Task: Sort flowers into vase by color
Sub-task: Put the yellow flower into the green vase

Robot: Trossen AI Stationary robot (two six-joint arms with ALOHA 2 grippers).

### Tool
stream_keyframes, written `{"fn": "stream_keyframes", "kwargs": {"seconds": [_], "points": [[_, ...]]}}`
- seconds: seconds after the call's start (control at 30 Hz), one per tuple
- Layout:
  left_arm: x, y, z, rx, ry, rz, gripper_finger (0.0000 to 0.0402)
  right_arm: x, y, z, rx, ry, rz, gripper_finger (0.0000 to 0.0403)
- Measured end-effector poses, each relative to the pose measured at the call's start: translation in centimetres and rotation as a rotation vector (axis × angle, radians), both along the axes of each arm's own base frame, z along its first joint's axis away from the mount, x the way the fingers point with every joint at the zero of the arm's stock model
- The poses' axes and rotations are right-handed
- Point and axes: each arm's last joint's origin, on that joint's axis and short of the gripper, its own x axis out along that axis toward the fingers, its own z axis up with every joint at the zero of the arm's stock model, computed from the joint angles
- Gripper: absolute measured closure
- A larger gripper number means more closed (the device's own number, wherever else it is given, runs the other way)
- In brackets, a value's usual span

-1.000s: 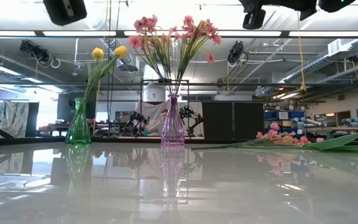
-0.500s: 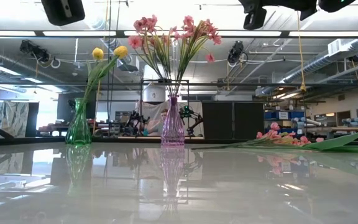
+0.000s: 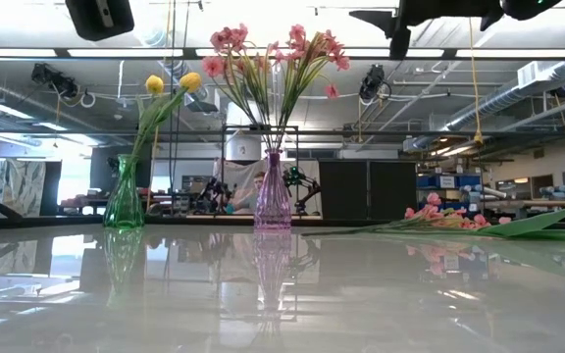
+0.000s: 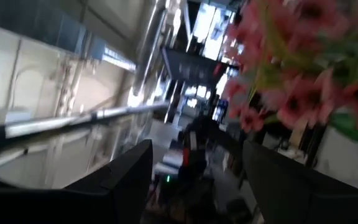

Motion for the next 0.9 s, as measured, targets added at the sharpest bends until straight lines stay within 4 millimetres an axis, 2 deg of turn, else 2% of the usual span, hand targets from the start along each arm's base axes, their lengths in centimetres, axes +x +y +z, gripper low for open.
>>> {"fn": "stream_keyframes", "kwargs": {"seconds": [0.4, 0.6, 0.7, 0.9], "points": [[0.0, 0.0, 0.0, 0.0, 0.0, 0.0, 0.0216, 0.0, -0.1, -0.3, 0.008, 0.031, -0.018, 0.0145], [0.0, 0.0, 0.0, 0.0, 0.0, -0.001, 0.0216, 0.1, -0.1, -0.5, -0.17, 0.08, -0.032, 0.0145], [0.0, 0.0, 0.0, 0.0, 0.0, -0.001, 0.0216, 0.2, 0.0, -1.1, -0.239, 0.159, 0.003, 0.0145], [0.0, 0.0, 0.0, 0.0, 0.0, -0.001, 0.0216, 0.4, 0.9, -3.8, -0.234, 0.426, 0.101, 0.0153]]}}
